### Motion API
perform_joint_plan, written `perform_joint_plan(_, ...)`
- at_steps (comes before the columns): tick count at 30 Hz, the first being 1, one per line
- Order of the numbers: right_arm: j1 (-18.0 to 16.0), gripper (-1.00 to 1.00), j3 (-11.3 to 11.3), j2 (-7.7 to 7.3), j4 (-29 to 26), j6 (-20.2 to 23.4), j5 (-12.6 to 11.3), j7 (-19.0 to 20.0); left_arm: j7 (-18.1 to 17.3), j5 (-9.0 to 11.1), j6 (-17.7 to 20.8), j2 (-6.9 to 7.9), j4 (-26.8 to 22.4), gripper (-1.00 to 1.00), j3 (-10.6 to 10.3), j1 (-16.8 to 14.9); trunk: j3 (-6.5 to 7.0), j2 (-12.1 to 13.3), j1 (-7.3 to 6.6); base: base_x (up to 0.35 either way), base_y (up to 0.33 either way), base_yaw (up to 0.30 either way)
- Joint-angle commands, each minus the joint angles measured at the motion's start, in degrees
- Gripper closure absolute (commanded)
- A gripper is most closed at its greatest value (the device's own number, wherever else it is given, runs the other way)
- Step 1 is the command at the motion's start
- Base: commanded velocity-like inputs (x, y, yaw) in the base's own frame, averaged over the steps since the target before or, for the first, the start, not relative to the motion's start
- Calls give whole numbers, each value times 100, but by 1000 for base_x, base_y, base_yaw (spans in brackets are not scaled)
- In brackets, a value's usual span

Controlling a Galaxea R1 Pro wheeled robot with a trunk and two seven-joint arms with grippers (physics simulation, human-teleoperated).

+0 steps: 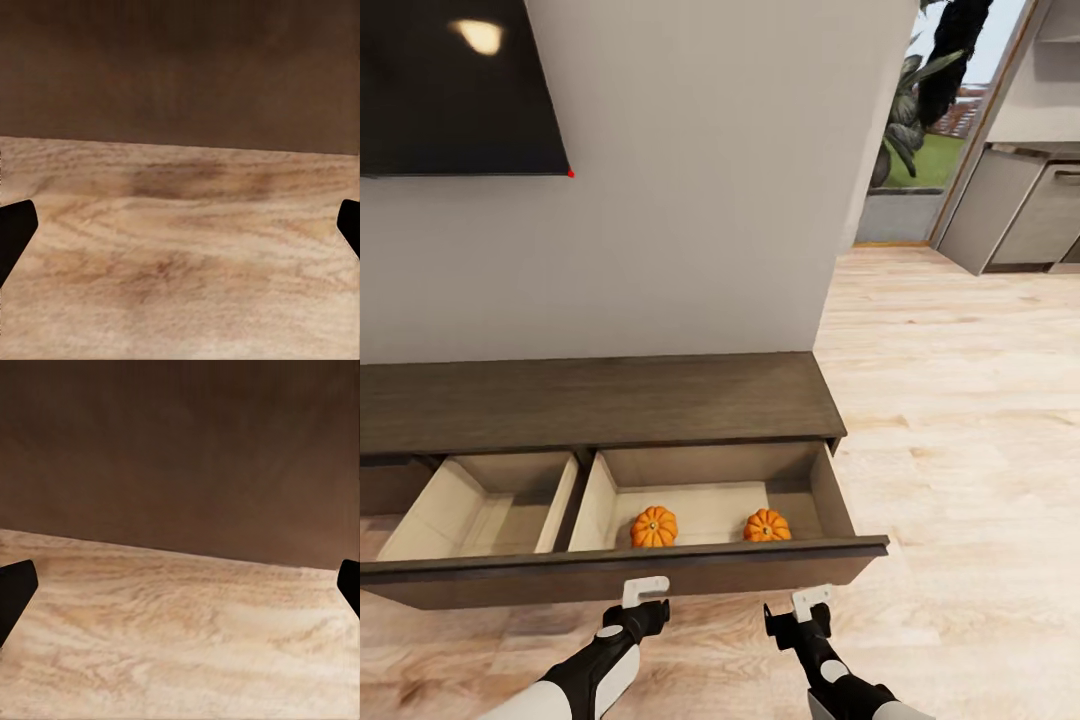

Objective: Place each of the two pumpkins and all three candles from the living room inside a cabinet in the living room (use any cabinet), then make sure every cabinet is closed, and position the cauldron so it is next to a table in the living room.

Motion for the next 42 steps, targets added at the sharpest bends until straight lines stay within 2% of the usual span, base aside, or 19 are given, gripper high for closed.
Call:
perform_joint_plan(1,3,-100,2,13,0,0,0,-3,0,0,-1,0,2,-100,0,0,0,0,0,63,0,133)
perform_joint_plan(8,3,-100,1,65,8,-2,8,-7,0,0,-2,0,6,-100,0,0,0,0,0,15,0,234)
perform_joint_plan(15,2,-100,-3,62,2,-8,1,-7,0,0,-2,6,6,-100,7,0,0,0,0,72,0,56)
perform_joint_plan(42,4,-100,-12,71,9,-167,-9,-16,0,0,-2,17,-2,-100,0,0,0,0,0,329,0,0)
